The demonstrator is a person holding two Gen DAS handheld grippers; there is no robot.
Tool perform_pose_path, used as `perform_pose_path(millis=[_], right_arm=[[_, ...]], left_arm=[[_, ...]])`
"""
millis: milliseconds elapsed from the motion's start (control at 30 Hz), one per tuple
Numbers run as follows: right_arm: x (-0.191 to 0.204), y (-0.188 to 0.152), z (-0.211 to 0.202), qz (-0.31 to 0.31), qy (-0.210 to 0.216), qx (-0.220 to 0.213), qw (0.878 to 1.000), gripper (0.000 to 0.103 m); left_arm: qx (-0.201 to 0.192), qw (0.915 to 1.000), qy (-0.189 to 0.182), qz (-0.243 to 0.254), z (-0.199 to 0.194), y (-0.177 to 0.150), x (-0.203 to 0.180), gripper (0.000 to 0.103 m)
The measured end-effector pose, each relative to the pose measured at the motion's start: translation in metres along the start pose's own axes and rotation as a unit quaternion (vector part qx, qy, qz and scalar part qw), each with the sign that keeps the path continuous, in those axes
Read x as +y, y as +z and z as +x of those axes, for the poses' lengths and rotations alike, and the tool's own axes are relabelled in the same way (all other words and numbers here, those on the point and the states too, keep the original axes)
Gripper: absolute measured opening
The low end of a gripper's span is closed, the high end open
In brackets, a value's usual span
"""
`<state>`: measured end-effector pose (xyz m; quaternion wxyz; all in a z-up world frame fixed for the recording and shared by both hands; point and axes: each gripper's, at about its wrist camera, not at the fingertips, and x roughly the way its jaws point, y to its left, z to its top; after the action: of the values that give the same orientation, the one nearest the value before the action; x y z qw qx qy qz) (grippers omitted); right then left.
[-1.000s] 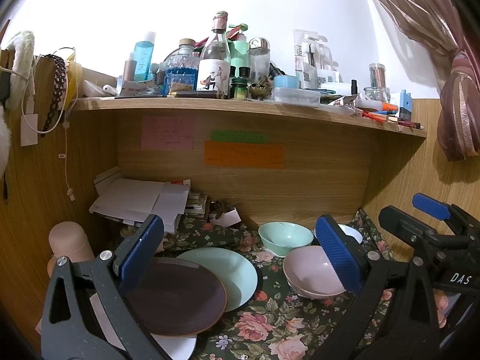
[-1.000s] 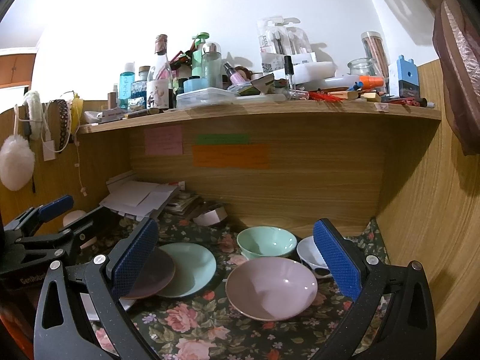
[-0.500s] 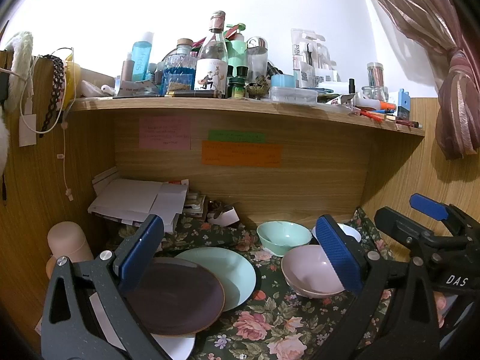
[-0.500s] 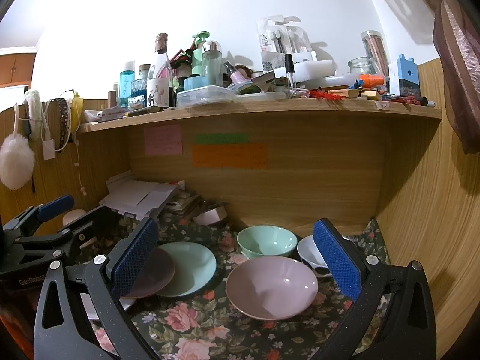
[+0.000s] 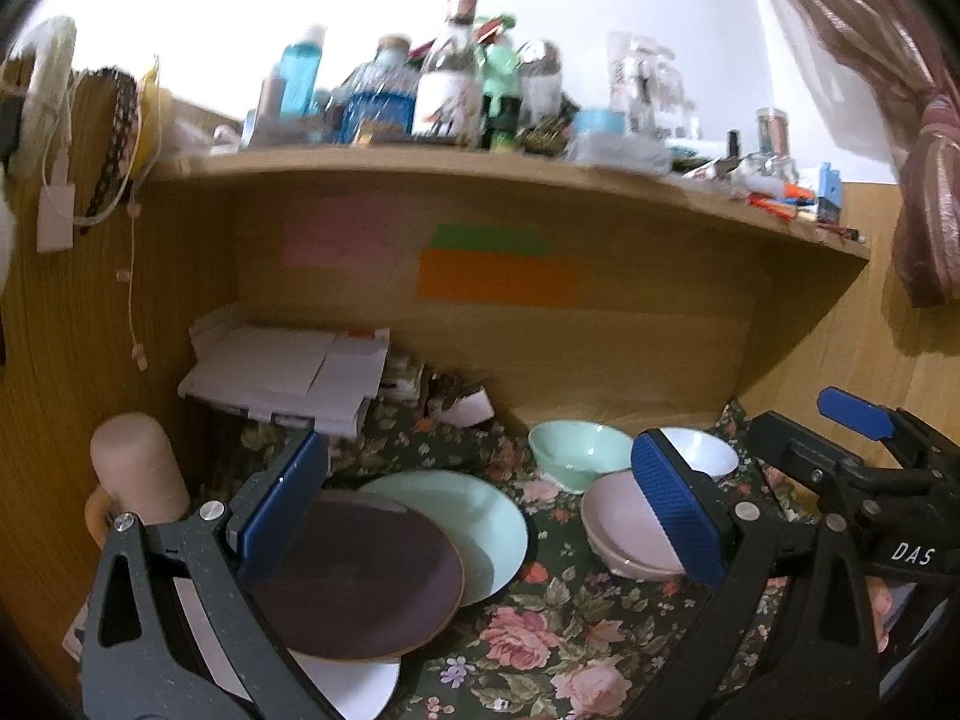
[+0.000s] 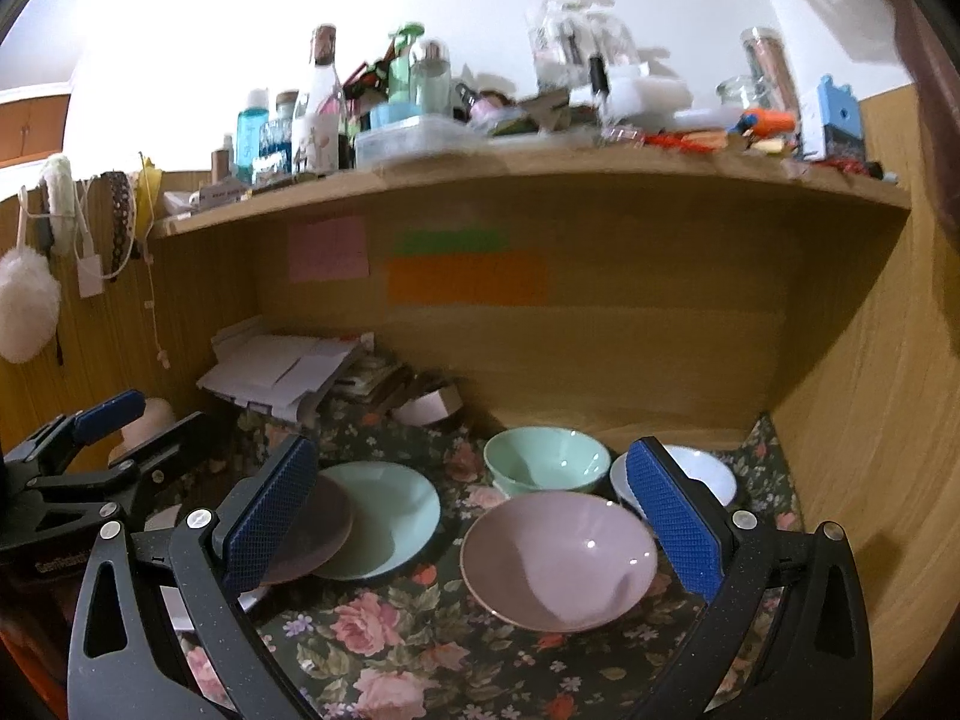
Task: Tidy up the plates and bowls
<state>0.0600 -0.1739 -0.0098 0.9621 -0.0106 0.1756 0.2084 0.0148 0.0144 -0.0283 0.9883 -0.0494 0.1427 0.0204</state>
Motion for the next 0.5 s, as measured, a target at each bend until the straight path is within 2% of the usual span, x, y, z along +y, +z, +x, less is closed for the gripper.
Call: perform_pose_path(millis=[133, 300, 500], right_arm=[[0.004, -0.005, 0.017, -0.002, 0.009, 0.021, 1.0, 0.103], [0.011, -0.013, 0.04, -0.007, 0.026, 0.051, 0.998, 0.103], [0.024, -0.022, 0.073, -0.012, 0.069, 0.098, 0.993, 0.103]], left_arm=[[0.034, 0.9993, 0.005, -0.018, 0.018, -0.009, 0.018, 0.103], [0.069, 0.9965, 0.035, -0.031, 0.036, -0.024, 0.044, 0.103], [0.105, 0.9904, 0.078, -0.044, 0.052, -0.041, 0.078, 0.103]])
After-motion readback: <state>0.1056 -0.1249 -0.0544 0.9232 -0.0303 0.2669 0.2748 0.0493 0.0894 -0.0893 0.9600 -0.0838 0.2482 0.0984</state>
